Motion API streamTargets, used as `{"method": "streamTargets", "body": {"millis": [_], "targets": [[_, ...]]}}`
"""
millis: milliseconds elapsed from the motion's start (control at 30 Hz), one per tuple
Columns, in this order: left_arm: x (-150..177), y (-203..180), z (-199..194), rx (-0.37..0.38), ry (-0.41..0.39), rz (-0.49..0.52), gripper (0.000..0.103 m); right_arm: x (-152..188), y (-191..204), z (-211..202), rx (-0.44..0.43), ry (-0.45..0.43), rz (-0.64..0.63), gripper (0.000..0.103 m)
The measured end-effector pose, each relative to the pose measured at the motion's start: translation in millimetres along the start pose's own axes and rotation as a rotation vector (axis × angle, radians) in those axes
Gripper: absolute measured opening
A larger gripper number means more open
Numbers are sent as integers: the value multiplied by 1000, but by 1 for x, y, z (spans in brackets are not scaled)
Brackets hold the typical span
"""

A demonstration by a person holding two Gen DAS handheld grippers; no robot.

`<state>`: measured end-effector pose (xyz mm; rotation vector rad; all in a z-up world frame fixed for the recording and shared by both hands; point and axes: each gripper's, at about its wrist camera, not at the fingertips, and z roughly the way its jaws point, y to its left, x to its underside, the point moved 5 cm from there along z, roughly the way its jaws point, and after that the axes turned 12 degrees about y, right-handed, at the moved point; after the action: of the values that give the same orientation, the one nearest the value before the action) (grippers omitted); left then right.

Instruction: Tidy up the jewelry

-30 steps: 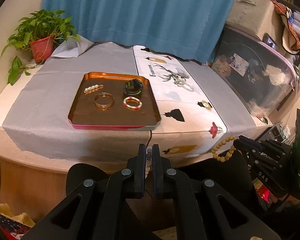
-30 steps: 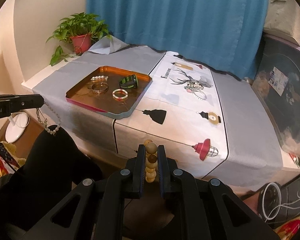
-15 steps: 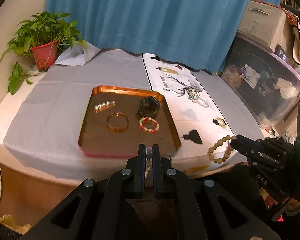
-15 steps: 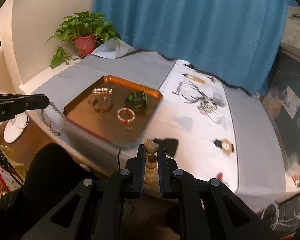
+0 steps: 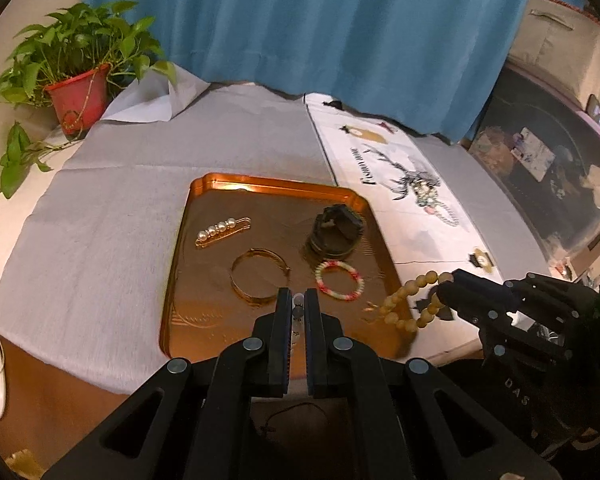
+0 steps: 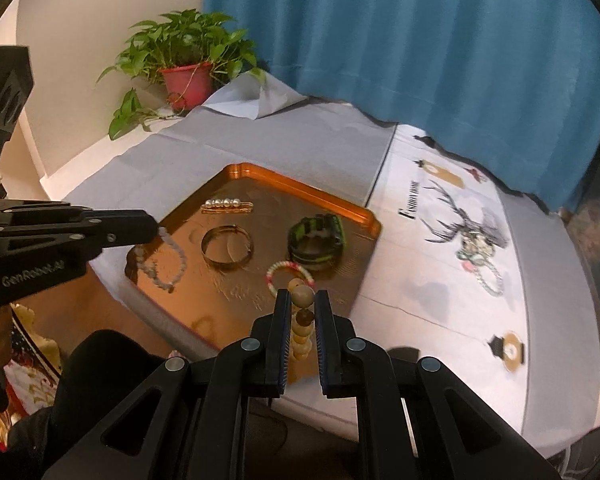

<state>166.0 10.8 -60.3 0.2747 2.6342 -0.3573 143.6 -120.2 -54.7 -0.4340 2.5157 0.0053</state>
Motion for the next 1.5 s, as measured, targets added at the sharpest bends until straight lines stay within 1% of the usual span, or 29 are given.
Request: {"method": "streamTargets", "body": {"millis": [200, 267, 300, 333, 367, 400, 433, 467, 500, 567, 633, 667, 767, 900, 933, 1000, 1067, 1167, 1333, 1500], "targets": [[-9, 12, 32, -20, 46, -12, 4, -6, 4, 36, -26, 52, 11, 12], [-11, 18, 42, -49, 57, -24, 4, -6, 3, 48, -33, 70, 21, 13], [-12, 22, 46, -65, 55, -37, 6, -6, 2, 54, -35, 83, 25, 13], [-13, 26, 49, -71, 57, -50, 17, -5, 0, 58, -35, 92, 27, 15], [-12, 29, 53, -74, 72, -62, 28, -3, -2, 64, -28, 109, 25, 22], [-11, 32, 56, -86, 92, -84, 66, 0, -4, 69, -14, 135, 24, 30], [-9, 34, 56, -100, 94, -102, 93, 4, -7, 74, -6, 160, 31, 52], [-7, 35, 53, -111, 71, -117, 96, 7, -9, 75, -10, 168, 38, 66], [-3, 34, 49, -110, 49, -114, 96, 12, -11, 74, -18, 173, 51, 68], [3, 31, 46, -124, 61, -98, 96, 21, -13, 70, -26, 180, 64, 68], [13, 29, 42, -160, 76, -96, 96, 35, -15, 62, -29, 191, 86, 68], [22, 28, 38, -173, 80, -105, 96, 41, -16, 58, -32, 198, 97, 68], [52, 17, 27, -158, 97, -117, 96, 63, -17, 44, -40, 222, 128, 68], [93, -4, 16, -190, 108, -101, 96, 93, -14, 20, -79, 253, 173, 68], [98, -8, 14, -196, 109, -92, 96, 100, -12, 12, -84, 254, 181, 68], [111, -18, 3, -220, 96, -76, 96, 109, -9, -1, -79, 236, 178, 68], [116, -27, -10, -225, 69, -75, 96, 117, -5, -18, -63, 201, 167, 68], [120, -40, -33, -230, 13, -71, 96, 126, 1, -41, -42, 145, 146, 68], [125, -62, -66, -275, -58, -35, 96, 138, 5, -73, -3, 58, 125, 68], [141, -79, -90, -294, -102, -11, 96, 151, 7, -84, -48, 59, 143, 68]]}}
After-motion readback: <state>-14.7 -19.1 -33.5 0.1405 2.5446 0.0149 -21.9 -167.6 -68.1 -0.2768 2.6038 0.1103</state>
